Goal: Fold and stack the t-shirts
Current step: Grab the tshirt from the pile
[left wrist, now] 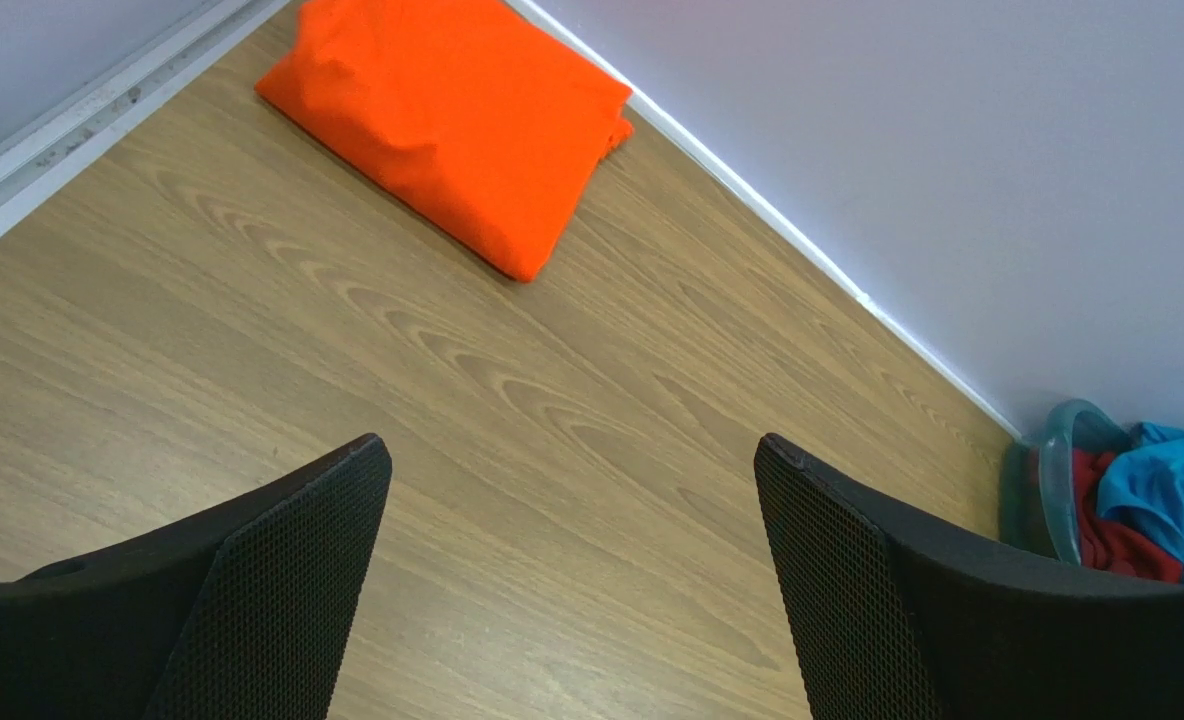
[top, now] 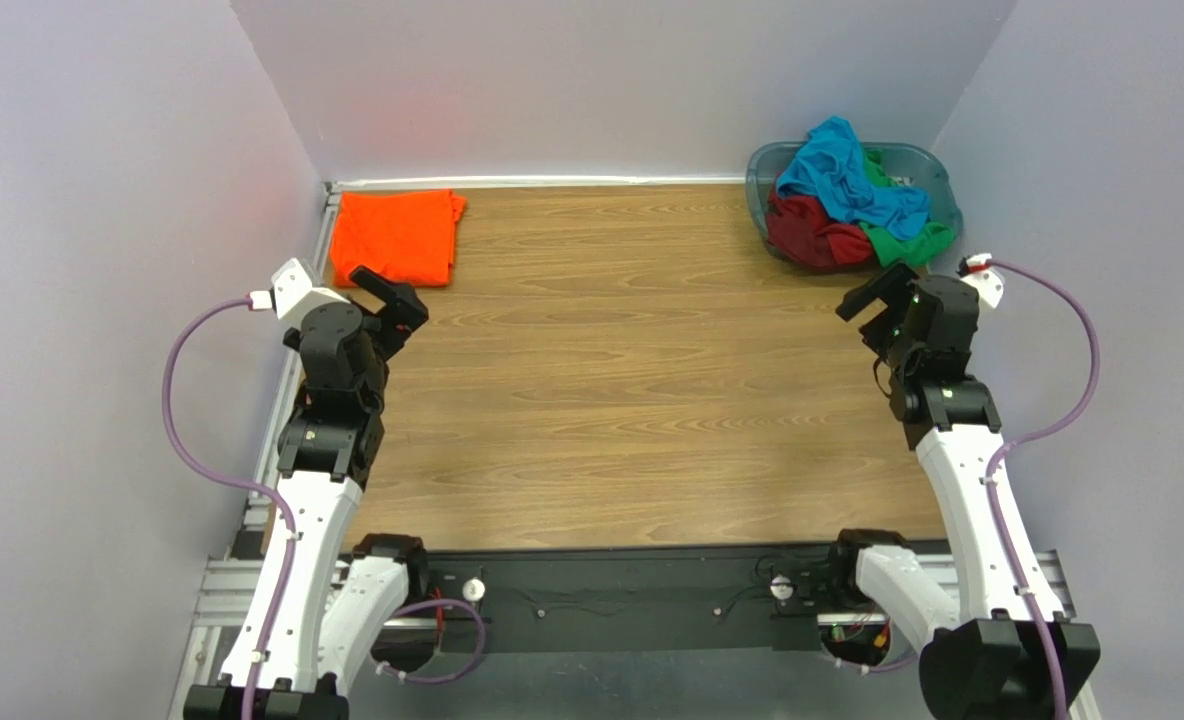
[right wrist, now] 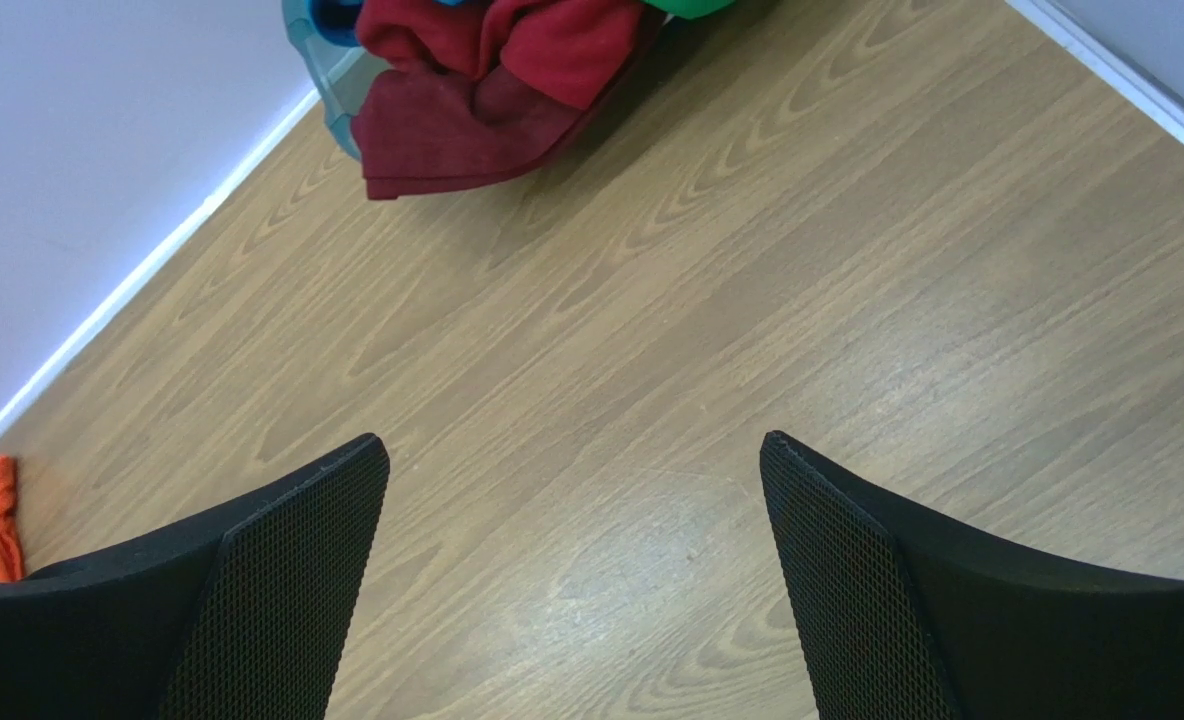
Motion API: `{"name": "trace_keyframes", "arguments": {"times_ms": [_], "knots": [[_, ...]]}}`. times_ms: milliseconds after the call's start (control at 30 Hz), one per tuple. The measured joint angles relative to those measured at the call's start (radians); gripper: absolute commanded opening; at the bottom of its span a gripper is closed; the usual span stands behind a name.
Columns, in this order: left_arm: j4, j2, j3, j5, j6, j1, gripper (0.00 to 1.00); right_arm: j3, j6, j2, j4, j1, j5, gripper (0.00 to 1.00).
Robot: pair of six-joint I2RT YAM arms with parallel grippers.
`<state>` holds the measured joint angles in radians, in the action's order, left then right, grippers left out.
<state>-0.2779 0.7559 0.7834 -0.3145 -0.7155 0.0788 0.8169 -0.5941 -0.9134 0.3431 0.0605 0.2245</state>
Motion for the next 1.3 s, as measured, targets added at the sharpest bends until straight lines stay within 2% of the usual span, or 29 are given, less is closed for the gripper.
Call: {"name": "trace_keyframes", "arguments": {"times_ms": [200, 333, 467, 600, 700, 967, 1033, 1133, 1167, 1200, 1267, 1300], "knots": [[-0.001, -0.050, -0.015, 0.010, -0.006, 0.000, 0.99, 0.081, 0.037, -0.077, 0.004, 0.000, 0.026, 1.00], [0.011, -0.090, -0.049, 0.010, -0.011, 0.000, 0.99, 0.247, 0.120, -0.287, -0.005, 0.000, 0.076, 1.00], [0.011, -0.094, -0.060, 0.010, -0.013, 0.000, 0.99, 0.533, 0.196, -0.639, -0.042, 0.001, 0.172, 1.00], [0.012, -0.097, -0.065, 0.010, -0.015, 0.000, 0.99, 0.732, 0.281, -0.869, -0.040, 0.003, 0.182, 1.00], [0.014, -0.098, -0.069, 0.009, -0.018, 0.000, 0.99, 0.848, 0.339, -0.992, -0.035, 0.005, 0.167, 1.00], [0.013, -0.087, -0.071, -0.006, -0.030, 0.000, 0.99, 1.098, 0.441, -1.187, -0.038, 0.013, 0.074, 0.98], [0.013, -0.082, -0.071, -0.010, -0.032, 0.000, 0.99, 1.135, 0.459, -1.222, -0.038, 0.016, 0.046, 0.95], [0.014, -0.071, -0.071, -0.014, -0.034, 0.000, 0.99, 1.173, 0.480, -1.270, -0.037, 0.019, -0.009, 0.77], [0.014, -0.069, -0.071, -0.014, -0.034, 0.000, 0.99, 1.179, 0.482, -1.281, -0.037, 0.019, -0.020, 0.70], [0.014, -0.064, -0.071, -0.014, -0.035, 0.000, 0.99, 1.190, 0.481, -1.295, -0.036, 0.020, -0.032, 0.52], [0.015, -0.056, -0.071, -0.014, -0.034, 0.000, 0.99, 1.213, 0.473, -1.318, -0.034, 0.020, -0.036, 0.42], [0.015, -0.052, -0.071, -0.014, -0.034, 0.000, 0.99, 1.227, 0.472, -1.331, -0.034, 0.020, -0.039, 0.33]]}}
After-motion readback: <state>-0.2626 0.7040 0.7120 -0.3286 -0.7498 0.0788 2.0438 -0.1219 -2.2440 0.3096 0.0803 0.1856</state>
